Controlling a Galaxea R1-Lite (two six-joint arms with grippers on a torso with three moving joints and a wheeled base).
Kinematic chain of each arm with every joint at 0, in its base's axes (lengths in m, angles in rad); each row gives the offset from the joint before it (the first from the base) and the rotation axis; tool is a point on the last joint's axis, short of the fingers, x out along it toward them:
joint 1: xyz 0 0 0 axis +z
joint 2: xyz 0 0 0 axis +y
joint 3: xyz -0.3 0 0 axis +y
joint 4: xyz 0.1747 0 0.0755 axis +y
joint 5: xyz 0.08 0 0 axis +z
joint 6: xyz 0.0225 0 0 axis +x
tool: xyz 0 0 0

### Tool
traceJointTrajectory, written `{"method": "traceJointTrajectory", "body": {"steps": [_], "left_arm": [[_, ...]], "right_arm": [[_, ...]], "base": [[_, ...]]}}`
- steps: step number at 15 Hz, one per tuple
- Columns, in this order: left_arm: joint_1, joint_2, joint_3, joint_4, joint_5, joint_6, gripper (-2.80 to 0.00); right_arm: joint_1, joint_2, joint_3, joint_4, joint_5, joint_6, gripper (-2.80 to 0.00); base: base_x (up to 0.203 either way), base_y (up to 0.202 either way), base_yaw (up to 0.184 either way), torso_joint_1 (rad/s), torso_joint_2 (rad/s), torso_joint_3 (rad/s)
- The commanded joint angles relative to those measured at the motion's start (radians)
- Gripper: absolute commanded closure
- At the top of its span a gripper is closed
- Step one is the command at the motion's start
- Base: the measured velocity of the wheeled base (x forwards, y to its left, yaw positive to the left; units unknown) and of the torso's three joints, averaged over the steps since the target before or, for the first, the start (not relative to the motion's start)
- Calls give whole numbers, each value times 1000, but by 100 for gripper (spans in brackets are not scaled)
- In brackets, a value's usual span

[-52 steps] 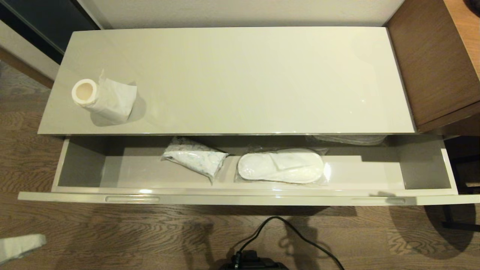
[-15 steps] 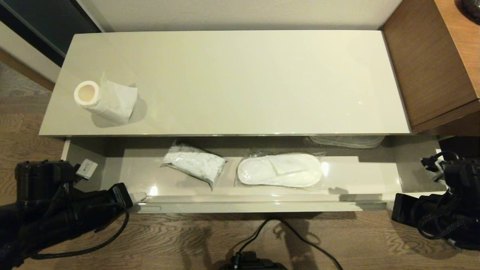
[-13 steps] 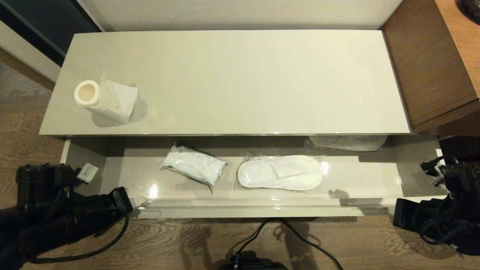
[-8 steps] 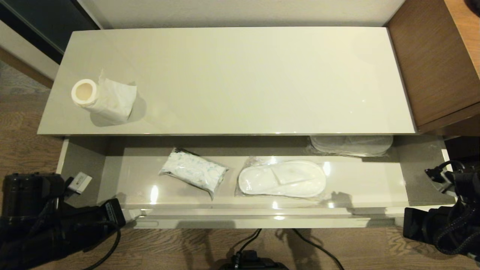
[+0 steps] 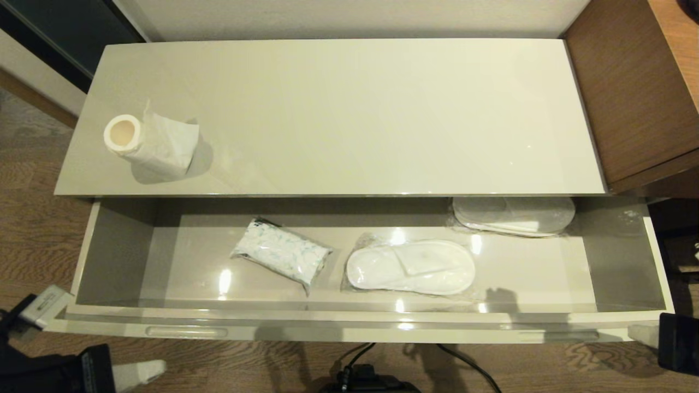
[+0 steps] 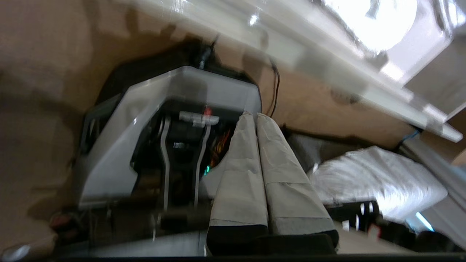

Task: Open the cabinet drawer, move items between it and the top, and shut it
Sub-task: Put the roll paper in the drawer

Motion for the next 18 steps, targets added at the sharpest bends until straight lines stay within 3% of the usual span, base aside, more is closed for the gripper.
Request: {"method": "traceJointTrajectory", "body": {"steps": [1,11,16,18], "left_arm": [[1,-126,-76,123,-2,-4,0],[25,-116,-171,140,9,-7,0],[28,-115,-327,306,53,42,0],[28,-142,-408,378,99,102,0]], "right_arm": [[0,-92,-51,78,-5,2,0],[-1,-114,-190,141,-16,3,0],[3,-117,-240,184,-11,-25,0],[6,-191,-258,240,-10,-124,0]], "base": [[0,0,0,0,0,0],[0,0,0,0,0,0],[0,0,0,0,0,0],[0,0,0,0,0,0]]}}
